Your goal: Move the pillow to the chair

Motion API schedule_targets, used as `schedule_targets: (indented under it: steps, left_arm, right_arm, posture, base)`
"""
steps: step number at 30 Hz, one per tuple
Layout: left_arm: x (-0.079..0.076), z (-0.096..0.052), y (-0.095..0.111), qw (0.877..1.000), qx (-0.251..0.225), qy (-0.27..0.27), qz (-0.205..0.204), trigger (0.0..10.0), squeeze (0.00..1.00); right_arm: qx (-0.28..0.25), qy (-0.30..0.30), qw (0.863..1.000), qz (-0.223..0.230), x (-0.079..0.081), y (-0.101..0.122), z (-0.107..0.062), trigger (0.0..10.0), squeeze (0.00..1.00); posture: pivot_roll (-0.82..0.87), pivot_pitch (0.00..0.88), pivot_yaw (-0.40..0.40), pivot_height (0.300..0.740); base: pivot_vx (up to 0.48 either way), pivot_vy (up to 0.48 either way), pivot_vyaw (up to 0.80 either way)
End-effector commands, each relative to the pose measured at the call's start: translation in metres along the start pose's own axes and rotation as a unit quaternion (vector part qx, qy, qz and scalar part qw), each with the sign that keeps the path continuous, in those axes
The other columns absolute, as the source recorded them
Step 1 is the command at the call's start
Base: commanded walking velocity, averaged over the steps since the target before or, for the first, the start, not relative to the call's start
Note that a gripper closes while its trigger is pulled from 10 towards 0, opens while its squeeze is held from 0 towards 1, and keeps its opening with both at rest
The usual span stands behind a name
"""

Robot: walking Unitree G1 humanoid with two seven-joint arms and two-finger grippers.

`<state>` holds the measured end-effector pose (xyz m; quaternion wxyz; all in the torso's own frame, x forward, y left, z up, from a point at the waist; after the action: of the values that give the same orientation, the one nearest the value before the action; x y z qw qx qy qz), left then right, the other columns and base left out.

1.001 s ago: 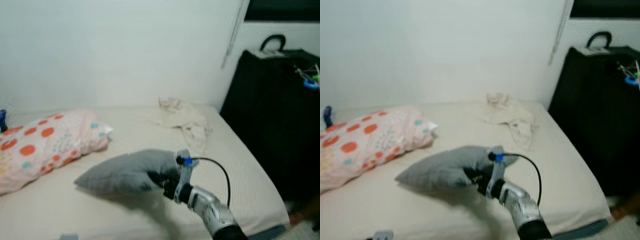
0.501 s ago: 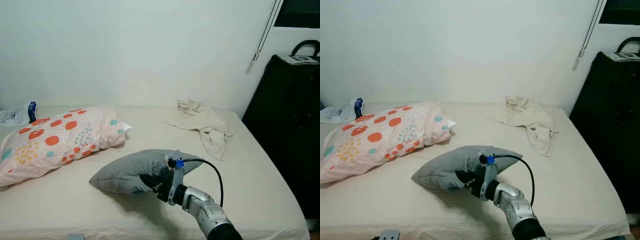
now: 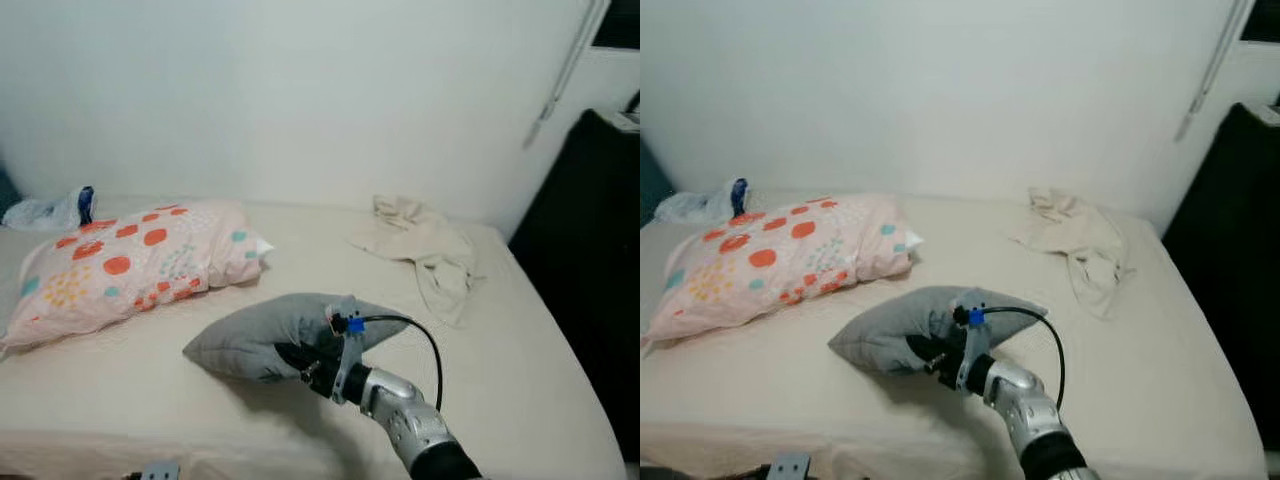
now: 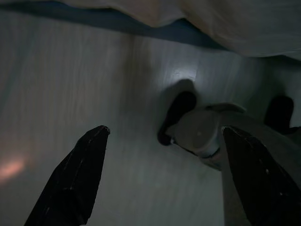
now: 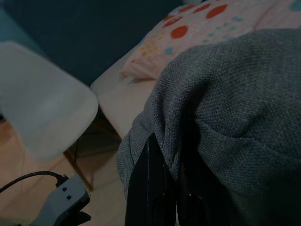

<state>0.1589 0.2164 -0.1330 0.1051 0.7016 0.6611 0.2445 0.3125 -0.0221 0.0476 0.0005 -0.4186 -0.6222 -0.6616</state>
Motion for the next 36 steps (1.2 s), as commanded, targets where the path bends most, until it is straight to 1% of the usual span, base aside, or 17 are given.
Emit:
schedule_targets:
  steps: [1,9,17,25,34,36]
  left_arm:
    - [0.001,0.000,-0.004,1.000,0.007,0.000,0.000,10.0,0.00]
    - [0.001,-0.001,-0.009,1.000,0.014,0.000,0.003,10.0,0.00]
    - [-0.001,-0.002,-0.013,1.000,0.018,-0.004,0.004,10.0,0.00]
    - [-0.003,-0.002,-0.014,1.000,0.022,-0.010,0.016,10.0,0.00]
    - [-0.002,-0.002,-0.014,1.000,0.023,-0.012,0.018,10.0,0.00]
    - [-0.001,-0.002,-0.014,1.000,0.023,-0.010,0.016,10.0,0.00]
  right_arm:
    - [0.003,0.010,1.000,-0.015,0.005,0.000,0.003,10.0,0.00]
    - [0.003,0.018,1.000,-0.020,0.007,0.000,0.004,10.0,0.00]
    - [0.006,0.033,0.999,-0.035,0.013,-0.001,0.006,10.0,0.00]
    - [0.007,0.041,0.998,-0.038,0.017,0.001,0.010,10.0,0.00]
    - [0.012,0.055,0.998,-0.037,0.023,-0.004,0.012,10.0,0.00]
    - [0.008,0.068,0.997,-0.039,0.027,-0.002,0.013,10.0,0.00]
  posture:
    - [0.04,0.000,-0.060,0.740]
    - [0.04,0.000,-0.062,0.740]
    - [0.05,0.000,-0.066,0.740]
    - [0.05,0.000,-0.065,0.740]
    - [0.05,0.000,-0.063,0.740]
    - [0.05,0.000,-0.064,0.740]
  base:
    - [0.000,0.000,0.78]
    - [0.000,0.000,0.78]
    - [0.000,0.000,0.78]
    - [0.000,0.000,0.78]
    - [0.000,-0.456,0.78]
    - [0.000,-0.240,0.78]
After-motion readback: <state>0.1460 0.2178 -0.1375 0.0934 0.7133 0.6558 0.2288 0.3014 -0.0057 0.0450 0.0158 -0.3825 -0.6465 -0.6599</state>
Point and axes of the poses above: a point about 5 cm out from each wrist's last joint towards the gripper, its own z axis pointing out of the wrist towards the gripper, its own y axis along the axis of the wrist's last joint, x = y × z, the point moved 4 cm from there along z, pointing out of the wrist towards the gripper, and after that the axes turned 10 degrees about z, right-handed, at the moved point
